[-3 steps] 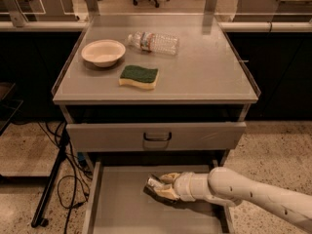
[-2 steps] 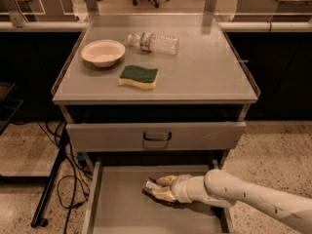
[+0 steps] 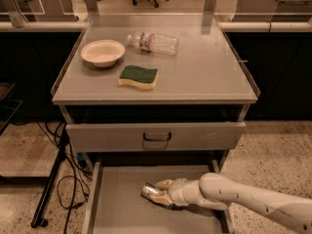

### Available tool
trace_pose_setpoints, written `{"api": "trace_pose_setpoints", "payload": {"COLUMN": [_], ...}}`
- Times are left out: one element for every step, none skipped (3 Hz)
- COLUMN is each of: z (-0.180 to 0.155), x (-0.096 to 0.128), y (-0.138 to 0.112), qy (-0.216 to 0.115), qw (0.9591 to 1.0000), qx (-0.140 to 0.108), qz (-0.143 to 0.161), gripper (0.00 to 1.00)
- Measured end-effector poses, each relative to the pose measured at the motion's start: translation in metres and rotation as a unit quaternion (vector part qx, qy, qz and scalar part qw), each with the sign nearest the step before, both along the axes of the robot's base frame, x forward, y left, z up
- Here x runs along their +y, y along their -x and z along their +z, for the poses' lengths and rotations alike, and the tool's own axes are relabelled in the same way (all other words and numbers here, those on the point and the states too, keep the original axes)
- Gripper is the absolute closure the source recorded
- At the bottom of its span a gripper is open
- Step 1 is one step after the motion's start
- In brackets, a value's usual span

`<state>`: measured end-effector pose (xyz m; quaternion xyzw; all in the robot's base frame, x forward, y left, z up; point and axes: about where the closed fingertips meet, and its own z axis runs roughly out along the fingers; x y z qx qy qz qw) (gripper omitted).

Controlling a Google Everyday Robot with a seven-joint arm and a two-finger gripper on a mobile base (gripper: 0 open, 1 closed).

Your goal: Place redbull can into middle drawer

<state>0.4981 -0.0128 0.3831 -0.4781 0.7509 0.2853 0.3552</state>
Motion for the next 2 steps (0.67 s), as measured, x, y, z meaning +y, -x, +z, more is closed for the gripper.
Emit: {"api": "trace_pose_setpoints", "payload": {"z": [-0.0001,-0.0001], "x": [0.0001,0.0001], "y": [0.0,0.0], "qy": [0.0,0.0], "qw": [1.0,1.0], "qx": [0.0,0.0], "qz": [0.0,0.0], "gripper": [0.73,0.5]}}
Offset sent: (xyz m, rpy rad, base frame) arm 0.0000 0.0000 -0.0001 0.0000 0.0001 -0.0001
